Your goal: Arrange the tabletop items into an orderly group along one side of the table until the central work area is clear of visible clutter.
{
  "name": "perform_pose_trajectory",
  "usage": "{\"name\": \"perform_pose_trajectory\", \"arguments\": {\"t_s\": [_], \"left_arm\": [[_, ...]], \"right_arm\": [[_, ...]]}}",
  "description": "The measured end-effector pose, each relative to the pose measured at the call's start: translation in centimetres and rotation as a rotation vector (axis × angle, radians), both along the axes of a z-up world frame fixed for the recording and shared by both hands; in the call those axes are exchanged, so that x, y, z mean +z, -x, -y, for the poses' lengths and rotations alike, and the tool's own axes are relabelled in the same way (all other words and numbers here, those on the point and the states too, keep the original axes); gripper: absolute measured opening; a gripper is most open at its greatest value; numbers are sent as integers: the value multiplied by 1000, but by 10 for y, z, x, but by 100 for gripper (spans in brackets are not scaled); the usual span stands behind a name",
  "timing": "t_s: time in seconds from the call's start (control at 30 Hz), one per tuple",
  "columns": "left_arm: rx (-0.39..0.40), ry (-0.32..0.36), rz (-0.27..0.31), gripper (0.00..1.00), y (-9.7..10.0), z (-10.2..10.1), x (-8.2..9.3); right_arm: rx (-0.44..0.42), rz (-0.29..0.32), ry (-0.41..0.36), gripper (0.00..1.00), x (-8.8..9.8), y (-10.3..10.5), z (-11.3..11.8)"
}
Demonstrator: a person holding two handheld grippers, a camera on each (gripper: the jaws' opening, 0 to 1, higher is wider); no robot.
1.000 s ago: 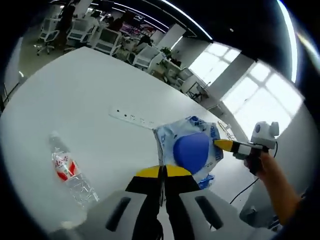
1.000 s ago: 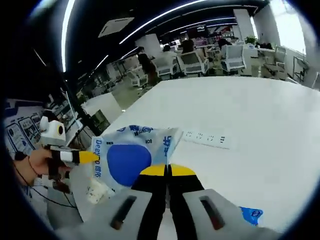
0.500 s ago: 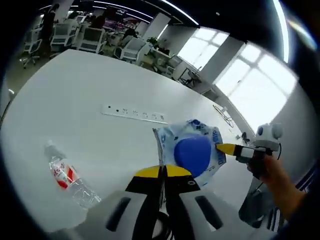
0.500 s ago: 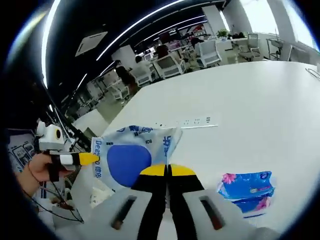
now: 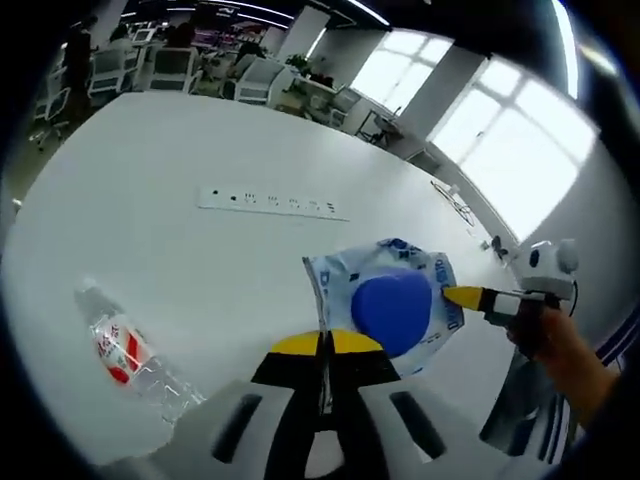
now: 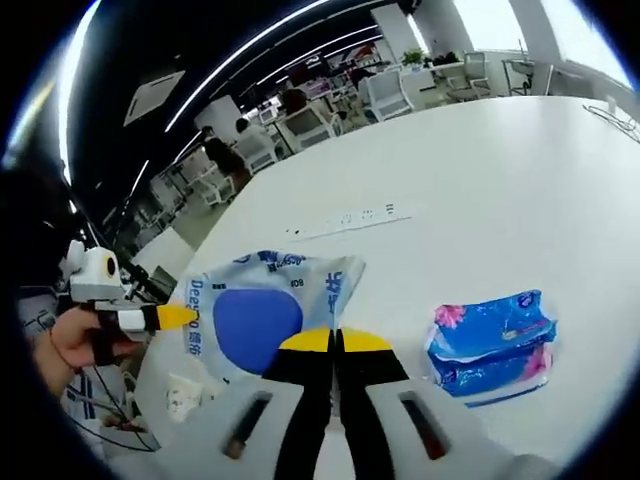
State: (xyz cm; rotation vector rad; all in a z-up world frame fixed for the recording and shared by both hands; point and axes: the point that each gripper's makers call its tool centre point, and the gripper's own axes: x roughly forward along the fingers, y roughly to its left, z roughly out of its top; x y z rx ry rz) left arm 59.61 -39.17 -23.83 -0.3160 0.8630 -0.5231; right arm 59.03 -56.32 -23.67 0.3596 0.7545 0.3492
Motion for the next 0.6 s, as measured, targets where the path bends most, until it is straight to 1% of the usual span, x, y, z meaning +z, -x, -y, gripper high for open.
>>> {"name": "perform_pose_trajectory", "arguments": {"t_s": [0.17,0.3,0.47,0.6], "left_arm": [[-15,-7,-25,0,-1,5,-17],[-19,-13,-48,0,-1,8,-30],[-17,-30,-69,0,-2,12,-43],[-15,-37,-89,0,-1,13,-55]], "right_arm": [[-27,-31,17,0,-16,-1,8],[-27,-46,42,0,-27,-2,10],[-39,-80,68,0,-43,-1,13],[-41,-91,97,0,-54,-2,15]]}}
